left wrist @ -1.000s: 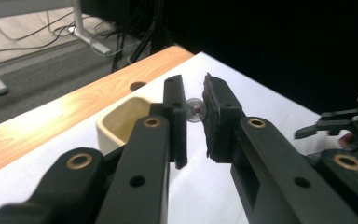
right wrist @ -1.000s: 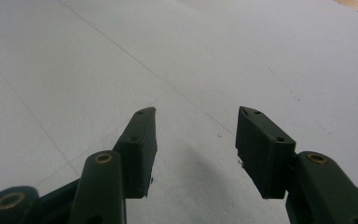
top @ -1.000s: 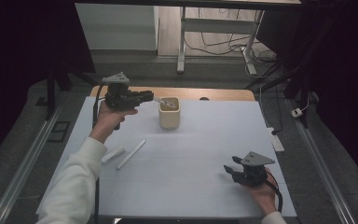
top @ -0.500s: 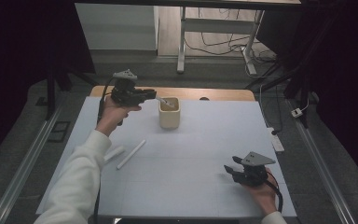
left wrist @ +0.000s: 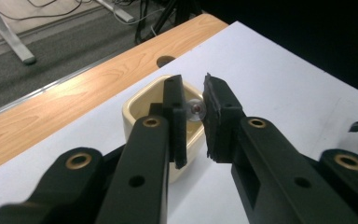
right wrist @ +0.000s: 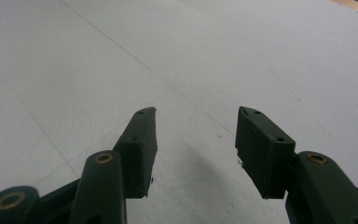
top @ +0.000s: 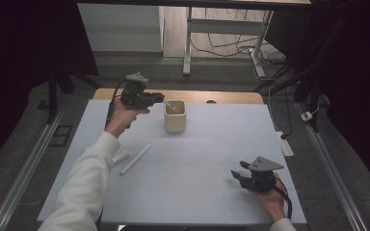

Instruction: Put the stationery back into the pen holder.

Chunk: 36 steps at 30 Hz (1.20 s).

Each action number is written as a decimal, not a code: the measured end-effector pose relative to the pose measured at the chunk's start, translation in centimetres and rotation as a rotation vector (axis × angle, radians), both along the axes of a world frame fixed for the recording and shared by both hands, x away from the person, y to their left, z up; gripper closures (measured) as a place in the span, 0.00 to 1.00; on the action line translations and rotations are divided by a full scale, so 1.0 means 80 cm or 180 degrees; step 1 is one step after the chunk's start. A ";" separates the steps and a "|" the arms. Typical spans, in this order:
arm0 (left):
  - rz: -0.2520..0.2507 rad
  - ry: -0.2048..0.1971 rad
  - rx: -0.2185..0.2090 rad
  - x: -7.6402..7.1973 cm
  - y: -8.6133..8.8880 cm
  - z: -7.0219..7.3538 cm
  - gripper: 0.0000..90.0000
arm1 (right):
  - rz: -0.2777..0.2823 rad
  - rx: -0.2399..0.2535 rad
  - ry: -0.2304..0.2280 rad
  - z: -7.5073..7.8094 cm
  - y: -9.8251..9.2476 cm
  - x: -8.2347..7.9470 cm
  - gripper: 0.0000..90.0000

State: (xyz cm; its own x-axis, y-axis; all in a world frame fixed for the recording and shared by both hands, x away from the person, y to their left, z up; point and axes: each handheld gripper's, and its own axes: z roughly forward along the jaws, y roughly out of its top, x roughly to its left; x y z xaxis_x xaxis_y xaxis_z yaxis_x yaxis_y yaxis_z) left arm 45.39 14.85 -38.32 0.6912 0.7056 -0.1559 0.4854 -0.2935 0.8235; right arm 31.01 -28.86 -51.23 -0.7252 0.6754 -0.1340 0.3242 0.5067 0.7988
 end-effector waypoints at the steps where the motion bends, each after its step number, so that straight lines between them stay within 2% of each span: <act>1: 0.0010 0.0014 -0.0011 0.002 -0.002 -0.002 0.87 | 0.0003 0.0016 -0.0005 0.000 0.001 0.000 0.53; 3: 0.0007 0.0017 -0.0054 0.006 -0.006 -0.006 0.86 | 0.0007 0.0012 -0.0008 0.000 0.001 0.000 0.53; 4: 0.0018 -0.0011 -0.0084 0.006 -0.009 -0.007 0.83 | 0.0009 -0.0008 -0.0010 -0.001 0.001 0.000 0.53; 6: 0.0021 -0.0035 -0.0087 0.007 -0.014 -0.008 0.60 | 0.0012 -0.0024 -0.0009 -0.001 0.001 0.000 0.53; 9: 0.0011 -0.0063 -0.0110 0.004 -0.017 -0.008 0.52 | 0.0011 -0.0028 -0.0012 -0.001 0.001 0.000 0.53; 18: -0.0117 -0.0130 -0.0031 -0.017 -0.011 -0.013 0.52 | 0.0008 -0.0042 -0.0003 -0.001 0.001 0.000 0.53; 21: -0.0136 -0.0146 0.0062 -0.026 -0.008 -0.018 0.52 | 0.0001 -0.0038 -0.0002 -0.001 0.001 0.000 0.53; 27: -0.0164 -0.0117 0.0139 -0.049 -0.005 -0.027 0.53 | -0.0004 -0.0042 -0.0003 -0.001 0.001 0.000 0.53; 32: -0.0172 -0.0158 0.0373 -0.068 -0.006 -0.034 0.53 | -0.0009 -0.0045 -0.0001 -0.001 0.002 0.000 0.53; 36: -0.0147 -0.0163 0.0494 -0.078 -0.003 -0.044 0.53 | -0.0016 -0.0043 -0.0014 0.000 0.002 -0.001 0.53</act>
